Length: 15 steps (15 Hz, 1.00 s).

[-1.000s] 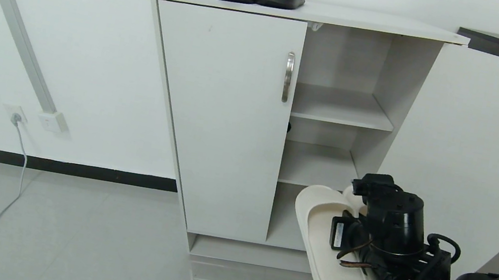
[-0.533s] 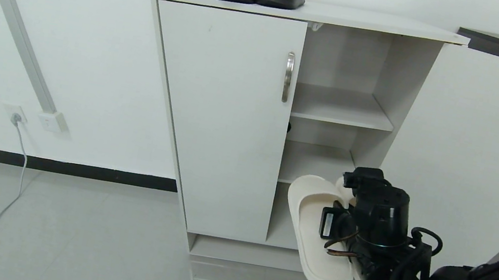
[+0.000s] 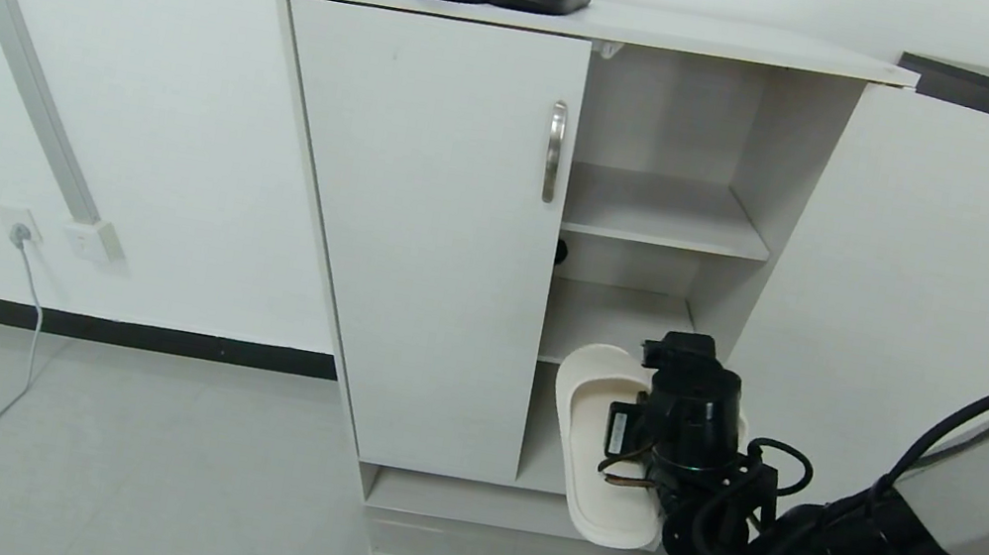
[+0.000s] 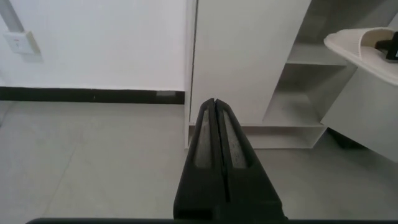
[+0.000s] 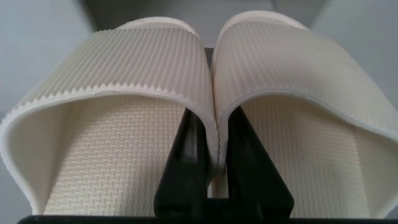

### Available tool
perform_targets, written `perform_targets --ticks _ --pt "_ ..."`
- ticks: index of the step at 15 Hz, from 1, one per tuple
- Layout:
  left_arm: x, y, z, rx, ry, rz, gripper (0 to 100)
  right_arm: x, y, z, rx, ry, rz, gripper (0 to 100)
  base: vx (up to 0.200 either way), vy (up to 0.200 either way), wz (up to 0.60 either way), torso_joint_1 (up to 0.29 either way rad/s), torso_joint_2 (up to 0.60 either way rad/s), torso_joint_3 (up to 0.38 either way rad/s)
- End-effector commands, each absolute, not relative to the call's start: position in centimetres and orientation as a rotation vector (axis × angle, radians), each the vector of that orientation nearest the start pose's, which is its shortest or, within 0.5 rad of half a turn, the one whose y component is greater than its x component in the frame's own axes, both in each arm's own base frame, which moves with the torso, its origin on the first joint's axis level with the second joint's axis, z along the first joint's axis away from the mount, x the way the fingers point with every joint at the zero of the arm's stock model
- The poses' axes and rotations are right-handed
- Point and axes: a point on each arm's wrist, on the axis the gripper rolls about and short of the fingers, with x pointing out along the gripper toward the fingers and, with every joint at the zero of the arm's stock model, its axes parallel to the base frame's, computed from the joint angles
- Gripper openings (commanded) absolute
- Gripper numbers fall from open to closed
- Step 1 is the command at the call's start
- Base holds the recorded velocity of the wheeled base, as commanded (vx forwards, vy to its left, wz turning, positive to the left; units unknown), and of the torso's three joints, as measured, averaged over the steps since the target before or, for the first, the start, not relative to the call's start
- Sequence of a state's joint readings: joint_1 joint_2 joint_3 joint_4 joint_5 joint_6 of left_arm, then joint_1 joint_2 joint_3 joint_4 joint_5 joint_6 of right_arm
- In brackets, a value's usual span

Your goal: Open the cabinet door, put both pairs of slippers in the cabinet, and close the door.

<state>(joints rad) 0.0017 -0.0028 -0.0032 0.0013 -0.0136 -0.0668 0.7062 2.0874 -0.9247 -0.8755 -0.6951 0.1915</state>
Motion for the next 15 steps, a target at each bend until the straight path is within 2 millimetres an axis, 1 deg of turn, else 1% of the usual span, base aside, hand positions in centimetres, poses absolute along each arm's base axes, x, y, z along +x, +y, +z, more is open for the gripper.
perform_targets --ticks 1,3,5,6,9,10,15 --pt "-2.3 0.0 7.6 -0.067 -0.001 -0.014 0 30.0 23.8 9.5 -0.007 0.234 -0.012 0 0.000 -0.200 0.00 0.002 0.00 0.002" --pt "-2.3 0.0 7.6 -0.067 -0.003 -0.012 0 30.1 23.7 9.5 -0.007 0.234 -0.015 0 0.000 -0.200 0.00 0.007 0.00 0.002" --pt "-2.3 0.0 7.6 -0.067 -0.003 -0.012 0 30.0 23.8 9.4 -0.006 0.235 -0.011 0 0.000 0.000 0.00 0.000 0.00 0.000" --pt "-2.3 0.0 7.6 -0.066 -0.003 -0.012 0 30.0 24.0 8.9 -0.012 0.244 0.002 0 0.000 0.000 0.00 0.000 0.00 0.000" --pt "-2.3 0.0 7.6 -0.066 -0.001 -0.014 0 29.3 26.2 8.2 0.006 0.211 0.118 0 0.000 0.000 0.00 0.000 0.00 0.000" --pt "-2.3 0.0 7.6 -0.066 -0.003 -0.014 0 29.2 26.4 8.0 -0.010 0.207 0.128 0 0.000 0.000 0.00 0.000 0.00 0.000" --pt "-2.3 0.0 7.6 -0.066 -0.001 -0.012 0 29.4 26.5 7.2 -0.029 0.220 0.124 0 0.000 0.000 0.00 0.000 0.00 0.000"
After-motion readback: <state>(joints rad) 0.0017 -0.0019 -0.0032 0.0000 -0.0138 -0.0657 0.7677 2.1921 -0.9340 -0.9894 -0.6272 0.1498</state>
